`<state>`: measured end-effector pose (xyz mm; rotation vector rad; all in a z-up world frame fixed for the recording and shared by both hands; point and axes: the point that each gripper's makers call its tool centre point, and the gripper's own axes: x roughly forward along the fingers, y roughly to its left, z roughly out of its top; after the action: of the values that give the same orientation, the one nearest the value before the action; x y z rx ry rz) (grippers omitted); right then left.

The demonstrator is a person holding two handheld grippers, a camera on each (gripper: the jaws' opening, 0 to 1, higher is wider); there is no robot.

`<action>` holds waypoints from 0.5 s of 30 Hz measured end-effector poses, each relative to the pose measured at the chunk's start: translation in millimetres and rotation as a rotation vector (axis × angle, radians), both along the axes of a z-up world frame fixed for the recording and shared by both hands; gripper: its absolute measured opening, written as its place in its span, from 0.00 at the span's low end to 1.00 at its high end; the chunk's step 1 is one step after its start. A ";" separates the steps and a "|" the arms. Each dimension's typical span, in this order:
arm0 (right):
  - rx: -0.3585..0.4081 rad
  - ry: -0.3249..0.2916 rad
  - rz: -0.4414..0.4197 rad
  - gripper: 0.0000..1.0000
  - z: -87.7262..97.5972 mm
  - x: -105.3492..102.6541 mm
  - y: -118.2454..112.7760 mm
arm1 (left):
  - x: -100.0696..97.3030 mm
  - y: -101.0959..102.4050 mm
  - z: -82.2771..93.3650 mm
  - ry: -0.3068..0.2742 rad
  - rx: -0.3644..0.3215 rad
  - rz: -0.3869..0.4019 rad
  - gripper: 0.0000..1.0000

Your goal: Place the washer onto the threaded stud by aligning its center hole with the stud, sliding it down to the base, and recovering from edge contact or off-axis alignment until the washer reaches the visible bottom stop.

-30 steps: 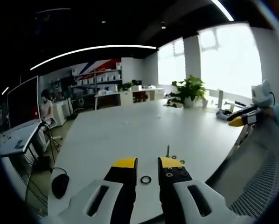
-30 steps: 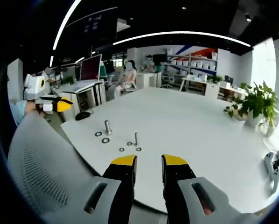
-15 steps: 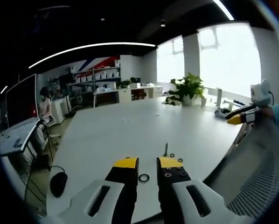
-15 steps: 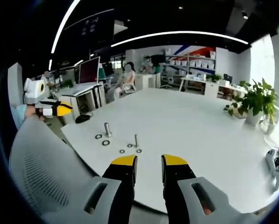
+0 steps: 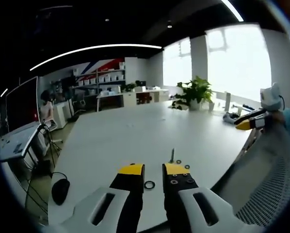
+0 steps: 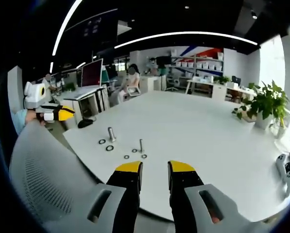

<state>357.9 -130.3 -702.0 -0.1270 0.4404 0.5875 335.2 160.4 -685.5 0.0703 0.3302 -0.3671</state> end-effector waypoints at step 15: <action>-0.020 0.035 0.005 0.23 -5.4 -1.0 0.7 | 0.1 0.4 -0.1 0.003 -0.003 0.004 0.11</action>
<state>357.0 -129.5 -707.4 -0.1366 0.4804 0.5908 335.4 160.8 -685.6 0.0657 0.3331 -0.3635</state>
